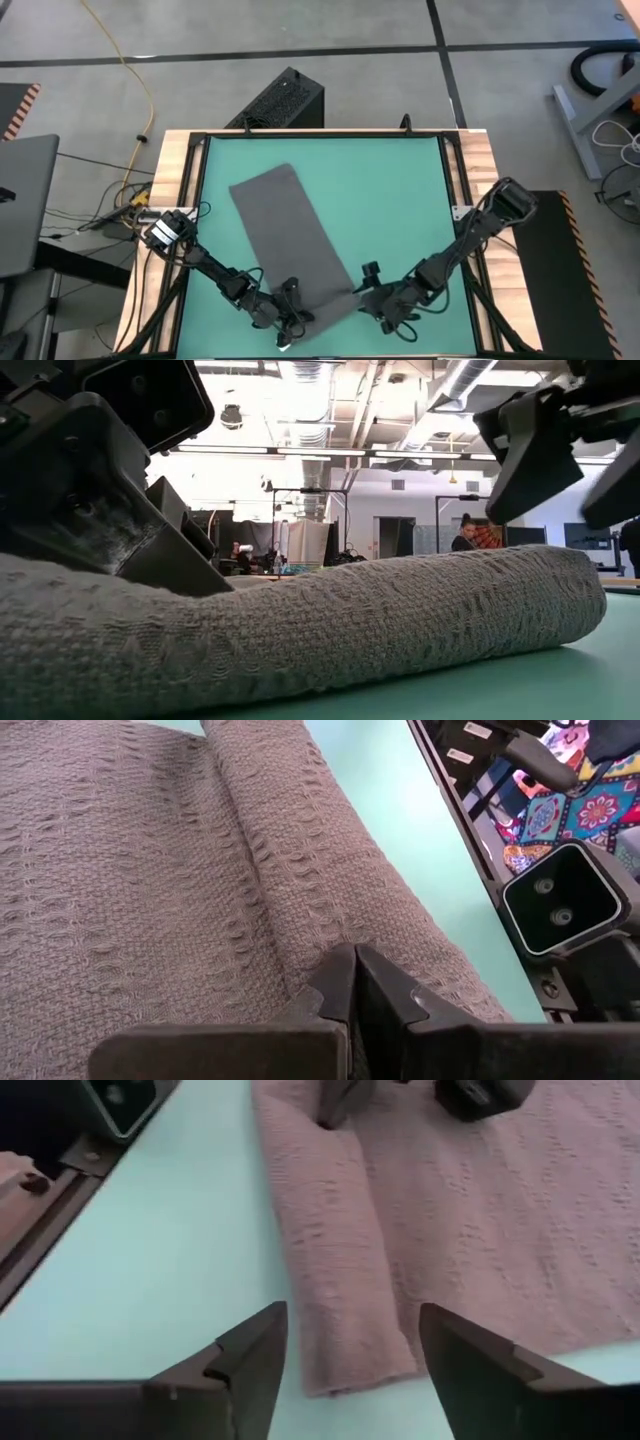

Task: Roll towel
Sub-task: Roll the gray towel

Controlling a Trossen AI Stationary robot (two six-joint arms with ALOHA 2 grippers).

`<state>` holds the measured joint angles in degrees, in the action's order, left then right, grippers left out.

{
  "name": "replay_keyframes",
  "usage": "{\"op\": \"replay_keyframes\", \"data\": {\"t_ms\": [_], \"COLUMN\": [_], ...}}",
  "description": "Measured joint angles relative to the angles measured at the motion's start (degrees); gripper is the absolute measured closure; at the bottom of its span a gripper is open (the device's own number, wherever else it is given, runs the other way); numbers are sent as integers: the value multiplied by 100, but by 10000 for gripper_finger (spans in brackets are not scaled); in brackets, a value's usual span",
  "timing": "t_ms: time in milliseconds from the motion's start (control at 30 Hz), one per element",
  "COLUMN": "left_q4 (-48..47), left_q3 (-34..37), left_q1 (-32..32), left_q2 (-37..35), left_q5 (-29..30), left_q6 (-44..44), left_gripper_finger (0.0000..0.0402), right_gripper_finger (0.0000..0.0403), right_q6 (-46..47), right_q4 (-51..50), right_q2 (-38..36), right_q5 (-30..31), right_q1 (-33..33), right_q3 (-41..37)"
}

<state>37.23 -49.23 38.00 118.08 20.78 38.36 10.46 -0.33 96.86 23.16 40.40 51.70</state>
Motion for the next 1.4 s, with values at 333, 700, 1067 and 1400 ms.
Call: {"op": "replay_keyframes", "data": {"t_ms": [333,700,1067,1400], "left_q4": [14,-4,335,926], "left_q3": [2,2,15,15], "left_q1": [0,4,65,643], "left_q2": [2,4,15,37], "left_q5": [-34,-84,-139,727], "left_q6": [30,31,-18,129], "left_gripper_finger": [401,401,401,402], "right_gripper_finger": [132,163,369,364], "right_q6": [-626,-1095,-328,2248], "right_q4": [612,697,668,670], "right_q2": [591,1099,1067,1090], "right_q5": [-188,403,-723,-4766], "right_q1": [28,-32,-273,-1435], "right_q3": [5,85,85,75]}}
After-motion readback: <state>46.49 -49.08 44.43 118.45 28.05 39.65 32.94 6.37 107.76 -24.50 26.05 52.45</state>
